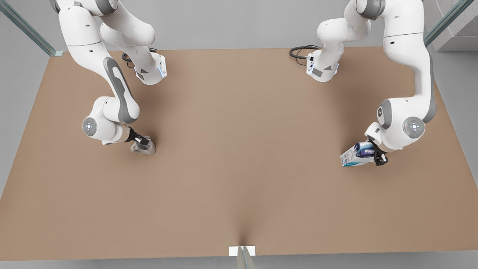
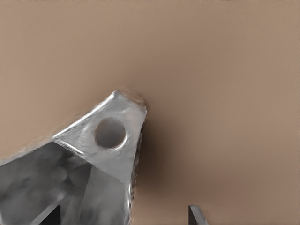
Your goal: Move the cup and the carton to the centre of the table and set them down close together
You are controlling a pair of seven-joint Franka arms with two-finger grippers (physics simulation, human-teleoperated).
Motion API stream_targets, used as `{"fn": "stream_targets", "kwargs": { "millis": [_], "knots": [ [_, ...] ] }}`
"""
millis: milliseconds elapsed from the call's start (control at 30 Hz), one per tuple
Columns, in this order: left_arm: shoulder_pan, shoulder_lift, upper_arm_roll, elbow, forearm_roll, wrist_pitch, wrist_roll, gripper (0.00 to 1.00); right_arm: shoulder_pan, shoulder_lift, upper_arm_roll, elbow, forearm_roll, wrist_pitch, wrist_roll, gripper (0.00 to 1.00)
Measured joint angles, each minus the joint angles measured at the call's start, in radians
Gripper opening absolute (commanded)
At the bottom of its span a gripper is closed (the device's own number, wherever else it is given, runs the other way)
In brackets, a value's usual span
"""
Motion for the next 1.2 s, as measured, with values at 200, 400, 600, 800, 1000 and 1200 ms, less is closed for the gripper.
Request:
{"fn": "stream_targets", "kwargs": {
  "millis": [200,400,600,800,1000,1200],
  "knots": [
    [-0.002,0.011,0.0,-0.022,0.003,0.043,0.001,0.64,-0.012,0.037,0.0,0.011,0.0,0.013,-0.004,1.0],
    [0.0,0.009,0.0,-0.023,0.006,0.047,0.0,0.49,0.001,0.05,0.0,0.011,0.02,0.011,-0.013,0.29],
    [-0.002,0.009,0.0,-0.024,0.009,0.051,0.0,0.49,0.005,0.063,0.002,0.038,0.037,0.002,-0.013,0.21],
    [-0.003,0.009,0.0,-0.024,0.012,0.057,0.0,0.49,0.019,0.067,0.008,0.07,0.045,-0.016,-0.02,0.21],
    [-0.008,-0.009,-0.001,-0.023,0.008,0.05,0.0,0.49,0.084,0.164,0.098,0.33,0.056,-0.132,0.0,0.21],
    [-0.009,-0.045,-0.004,-0.021,0.003,0.044,0.002,0.48,0.345,0.488,0.061,0.882,0.072,-0.152,0.082,0.21]
  ]
}}
